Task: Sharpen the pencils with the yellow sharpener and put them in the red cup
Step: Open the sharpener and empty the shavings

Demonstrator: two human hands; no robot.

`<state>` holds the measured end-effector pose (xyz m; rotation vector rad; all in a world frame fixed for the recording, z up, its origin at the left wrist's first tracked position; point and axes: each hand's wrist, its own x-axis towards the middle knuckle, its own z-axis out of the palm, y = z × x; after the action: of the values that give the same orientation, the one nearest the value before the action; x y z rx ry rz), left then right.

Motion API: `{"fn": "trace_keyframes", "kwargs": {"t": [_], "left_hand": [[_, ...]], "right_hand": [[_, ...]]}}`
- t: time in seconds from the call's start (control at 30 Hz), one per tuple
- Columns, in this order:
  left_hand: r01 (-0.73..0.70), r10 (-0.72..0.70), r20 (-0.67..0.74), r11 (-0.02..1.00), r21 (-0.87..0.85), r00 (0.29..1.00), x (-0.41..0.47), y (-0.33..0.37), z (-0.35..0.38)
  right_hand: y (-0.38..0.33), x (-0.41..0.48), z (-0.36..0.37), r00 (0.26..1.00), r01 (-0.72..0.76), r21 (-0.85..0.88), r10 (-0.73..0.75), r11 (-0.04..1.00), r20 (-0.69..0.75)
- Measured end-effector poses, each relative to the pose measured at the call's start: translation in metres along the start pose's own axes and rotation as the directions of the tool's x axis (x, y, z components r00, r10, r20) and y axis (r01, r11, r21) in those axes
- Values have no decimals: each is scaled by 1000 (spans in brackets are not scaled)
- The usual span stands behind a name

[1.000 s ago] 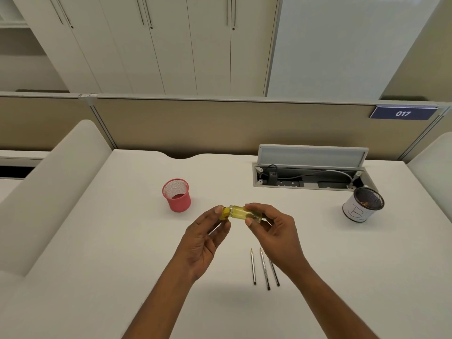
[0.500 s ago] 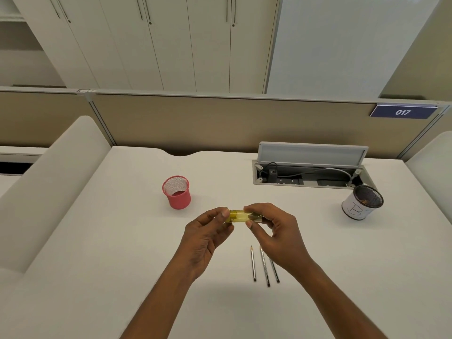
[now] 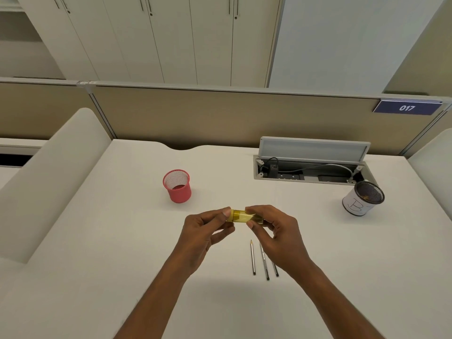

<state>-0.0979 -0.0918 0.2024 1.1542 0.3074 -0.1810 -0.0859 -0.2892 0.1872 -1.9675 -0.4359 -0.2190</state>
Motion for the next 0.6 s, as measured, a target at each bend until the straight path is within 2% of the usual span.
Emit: {"fn": "trace_keyframes", "kwargs": {"t": [0.43,0.6], "left_hand": [[30,-26,-45,996,85,999,-6,4,-4],[34,-34,4,994,100,999,-7,4,-5]], "right_hand": [[1,-2,2,997,24,2,-24,1000,72],[4,-3,4,996,-68,76,63,995,68]]}}
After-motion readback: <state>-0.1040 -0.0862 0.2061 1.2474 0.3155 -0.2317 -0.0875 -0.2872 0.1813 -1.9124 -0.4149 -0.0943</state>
